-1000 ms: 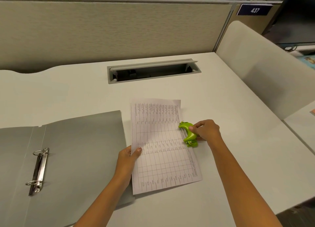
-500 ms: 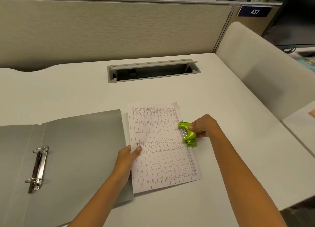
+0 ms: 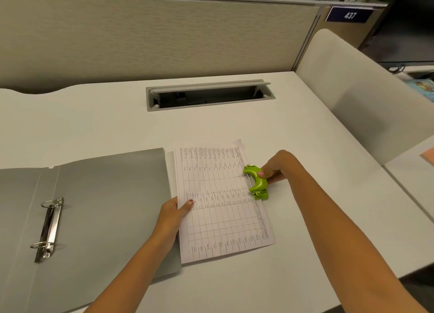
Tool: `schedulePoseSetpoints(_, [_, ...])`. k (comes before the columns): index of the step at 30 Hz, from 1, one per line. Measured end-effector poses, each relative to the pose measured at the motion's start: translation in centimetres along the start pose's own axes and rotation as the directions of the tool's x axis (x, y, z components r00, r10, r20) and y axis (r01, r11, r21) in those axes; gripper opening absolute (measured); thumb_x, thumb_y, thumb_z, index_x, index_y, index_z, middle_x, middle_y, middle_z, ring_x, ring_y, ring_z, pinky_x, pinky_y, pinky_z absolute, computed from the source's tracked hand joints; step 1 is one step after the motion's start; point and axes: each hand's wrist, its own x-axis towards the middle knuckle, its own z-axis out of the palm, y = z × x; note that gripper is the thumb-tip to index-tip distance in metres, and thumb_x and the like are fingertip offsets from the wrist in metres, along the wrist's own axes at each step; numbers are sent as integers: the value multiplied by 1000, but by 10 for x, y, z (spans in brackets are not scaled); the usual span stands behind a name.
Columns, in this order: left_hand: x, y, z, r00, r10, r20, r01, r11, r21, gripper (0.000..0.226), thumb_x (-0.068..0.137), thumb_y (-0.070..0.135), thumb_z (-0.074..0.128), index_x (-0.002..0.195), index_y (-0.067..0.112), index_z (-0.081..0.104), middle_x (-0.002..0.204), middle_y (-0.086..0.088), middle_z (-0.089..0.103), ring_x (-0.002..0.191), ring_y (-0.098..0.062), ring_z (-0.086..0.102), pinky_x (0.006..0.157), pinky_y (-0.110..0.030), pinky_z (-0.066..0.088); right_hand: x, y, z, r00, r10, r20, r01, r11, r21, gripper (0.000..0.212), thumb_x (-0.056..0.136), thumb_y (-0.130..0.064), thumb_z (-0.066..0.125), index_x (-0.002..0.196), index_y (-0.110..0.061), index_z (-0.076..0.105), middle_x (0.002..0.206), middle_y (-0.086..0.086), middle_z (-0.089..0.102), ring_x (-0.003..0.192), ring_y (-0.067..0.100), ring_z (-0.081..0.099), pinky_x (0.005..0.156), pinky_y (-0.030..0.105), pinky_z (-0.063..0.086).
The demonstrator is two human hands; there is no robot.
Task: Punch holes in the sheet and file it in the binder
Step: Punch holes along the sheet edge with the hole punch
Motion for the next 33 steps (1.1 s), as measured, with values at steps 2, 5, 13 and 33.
schedulePoseSetpoints(2, [0, 0, 0, 1000, 4, 4, -4, 1000, 2, 20, 92, 14, 59, 110, 9, 65, 104, -8, 73, 93, -25, 70, 84, -42, 55, 2, -1, -1, 994, 68, 83, -60, 994, -90, 21, 79, -12, 74, 94, -1, 65, 104, 13, 71, 98, 22, 68, 93, 32, 52])
schedulePoseSetpoints(5, [1, -1, 0, 1000, 9, 5, -9, 1000, 14, 21, 92, 15, 59, 111, 8, 65, 104, -8, 73, 93, -25, 70, 85, -43, 55, 2, 1, -5, 980, 129, 149, -108, 985, -137, 16, 81, -17, 72, 85, -5, 63, 107, 11, 67, 106, 19, 64, 101, 31, 47])
schedulePoseSetpoints(13, [1, -1, -1, 1000, 14, 2, -14, 998, 62, 27, 92, 17, 59, 117, 6, 63, 110, -8, 71, 98, -26, 68, 91, -47, 53, 21, -2, -10, 964, 156, 215, -113, 974, -198, 17, 77, -24, 75, 76, -12, 63, 93, 5, 61, 95, 14, 54, 109, 31, 39])
schedulePoseSetpoints(33, [1, 0, 1, 1000, -1, -14, 2, 997, 74, 24, 92, 19, 59, 112, 8, 64, 107, -7, 72, 94, -25, 69, 80, -40, 56, 46, 0, -1, 957, 264, 122, -167, 841, -514, 32, 75, -44, 74, 84, -21, 53, 70, -4, 52, 82, 14, 46, 81, 21, 37])
